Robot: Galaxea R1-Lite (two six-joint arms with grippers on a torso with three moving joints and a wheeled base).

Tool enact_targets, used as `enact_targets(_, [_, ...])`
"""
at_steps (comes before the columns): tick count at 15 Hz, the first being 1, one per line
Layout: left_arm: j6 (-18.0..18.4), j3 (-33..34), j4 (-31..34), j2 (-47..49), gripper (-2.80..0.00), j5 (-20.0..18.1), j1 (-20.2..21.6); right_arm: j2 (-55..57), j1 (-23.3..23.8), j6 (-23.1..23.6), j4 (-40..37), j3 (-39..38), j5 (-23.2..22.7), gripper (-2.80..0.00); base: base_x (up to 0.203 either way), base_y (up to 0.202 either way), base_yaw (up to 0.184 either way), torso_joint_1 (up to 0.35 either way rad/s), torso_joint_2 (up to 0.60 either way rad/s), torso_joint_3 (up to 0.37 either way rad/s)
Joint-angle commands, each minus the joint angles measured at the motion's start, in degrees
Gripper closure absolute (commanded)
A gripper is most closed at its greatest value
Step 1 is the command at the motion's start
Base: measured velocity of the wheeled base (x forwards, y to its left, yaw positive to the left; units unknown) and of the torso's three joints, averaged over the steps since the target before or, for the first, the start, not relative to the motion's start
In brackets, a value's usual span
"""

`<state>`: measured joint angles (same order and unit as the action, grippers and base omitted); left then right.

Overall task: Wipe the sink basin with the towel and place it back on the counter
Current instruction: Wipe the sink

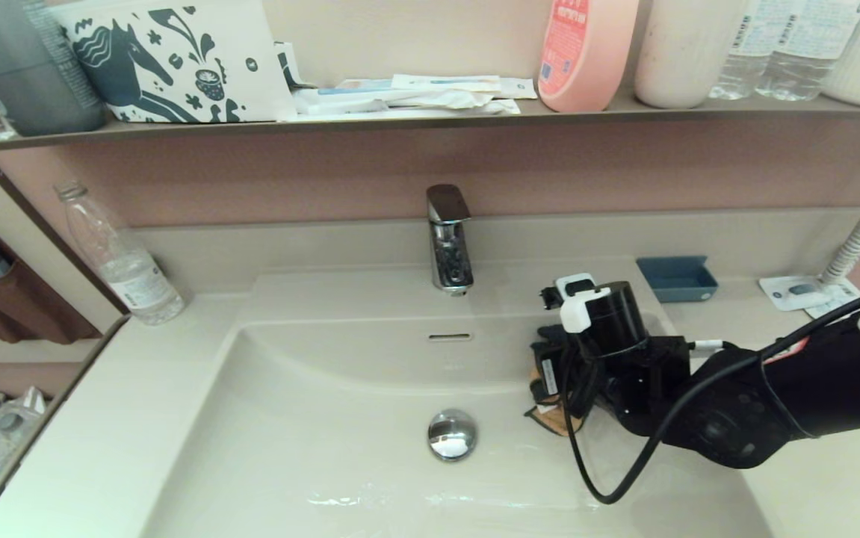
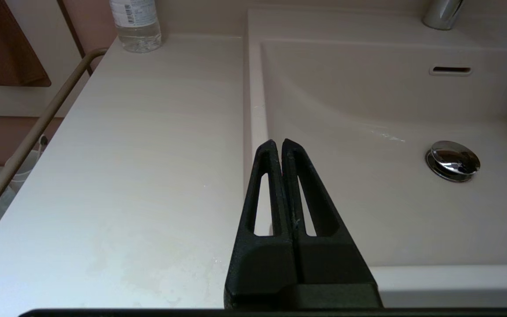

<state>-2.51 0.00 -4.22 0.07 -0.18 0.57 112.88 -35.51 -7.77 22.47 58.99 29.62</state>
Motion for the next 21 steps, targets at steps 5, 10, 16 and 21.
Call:
enact_targets(5, [0.1, 0.0, -0.1, 0.0, 0.0, 0.0, 0.0, -7.6, 7.2, 0.0, 0.1, -4.3, -2.4, 0.0, 0.0, 0.0, 0.0, 0.0, 0.0, 0.0])
enact_targets(10, [0.0, 0.0, 0.0, 0.0, 0.0, 0.0, 0.0, -6.4, 3.2, 0.0, 0.1, -3.7, -2.8, 0.0, 0.0, 0.0, 0.0, 0.0, 0.0, 0.0])
enact_targets(16, [0.0, 0.0, -0.1, 0.0, 0.0, 0.0, 0.0, 0.3, -7.7, -0.1, 0.0, 3.9, -2.3, 0.0, 0.0, 0.0, 0.0, 0.0, 0.0, 0.0])
enact_targets(21, [0.0, 0.0, -0.1, 0.0, 0.0, 0.0, 0.0, 6.7, -11.3, -0.1, 0.0, 9.6, 0.2, 0.0, 0.0, 0.0, 0.0, 0.0, 0.0, 0.0])
